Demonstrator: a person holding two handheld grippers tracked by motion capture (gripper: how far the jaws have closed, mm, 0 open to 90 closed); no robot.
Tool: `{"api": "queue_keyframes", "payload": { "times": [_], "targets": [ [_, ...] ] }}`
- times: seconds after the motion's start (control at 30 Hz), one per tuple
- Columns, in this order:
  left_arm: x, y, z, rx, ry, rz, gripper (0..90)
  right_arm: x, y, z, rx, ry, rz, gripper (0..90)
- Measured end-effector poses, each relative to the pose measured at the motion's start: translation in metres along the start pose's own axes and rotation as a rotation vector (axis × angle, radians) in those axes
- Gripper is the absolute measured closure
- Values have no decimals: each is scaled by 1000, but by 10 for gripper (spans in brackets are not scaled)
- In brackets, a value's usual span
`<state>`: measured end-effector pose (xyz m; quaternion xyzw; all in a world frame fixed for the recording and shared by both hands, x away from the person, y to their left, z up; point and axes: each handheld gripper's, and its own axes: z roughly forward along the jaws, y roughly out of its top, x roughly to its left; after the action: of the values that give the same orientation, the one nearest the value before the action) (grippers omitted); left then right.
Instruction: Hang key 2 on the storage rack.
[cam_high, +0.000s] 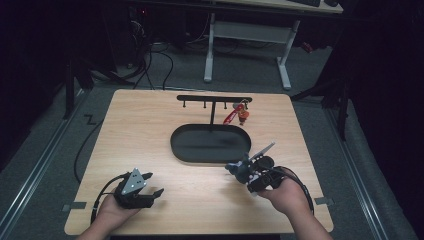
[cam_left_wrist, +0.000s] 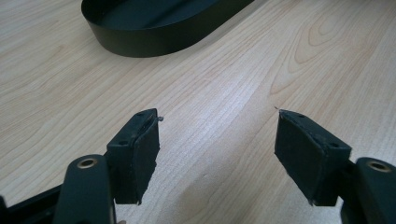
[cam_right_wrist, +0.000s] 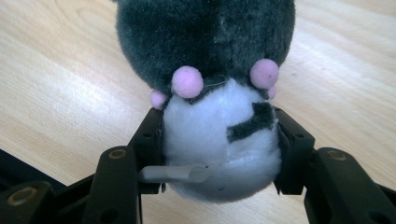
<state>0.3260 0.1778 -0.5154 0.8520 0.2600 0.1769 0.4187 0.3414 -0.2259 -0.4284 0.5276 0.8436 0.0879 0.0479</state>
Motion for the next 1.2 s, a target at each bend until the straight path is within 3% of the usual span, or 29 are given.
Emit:
{"api": "queue_keyframes", "payload": {
  "times": [0.23, 0.27, 0.5, 0.9, 1.2],
  "targets": [
    [0, -2, 0, 1, -2, -2, 284, -8, 9, -12, -3, 5, 21, 479],
    [0, -3, 0, 1, -3, -3, 281, -9, 10, -12, -5, 0, 6, 479],
    [1, -5, -3, -6, 3, -8, 274, -8, 21, -17, 3, -5, -10, 479],
    [0, -5, -3, -3, -5, 2, 268, -6, 46, -27, -19, 13, 13, 479],
    [0, -5, -4, -9, -6, 3, 269, -4, 64, -36, -12, 9, 1, 479]
  ]
}}
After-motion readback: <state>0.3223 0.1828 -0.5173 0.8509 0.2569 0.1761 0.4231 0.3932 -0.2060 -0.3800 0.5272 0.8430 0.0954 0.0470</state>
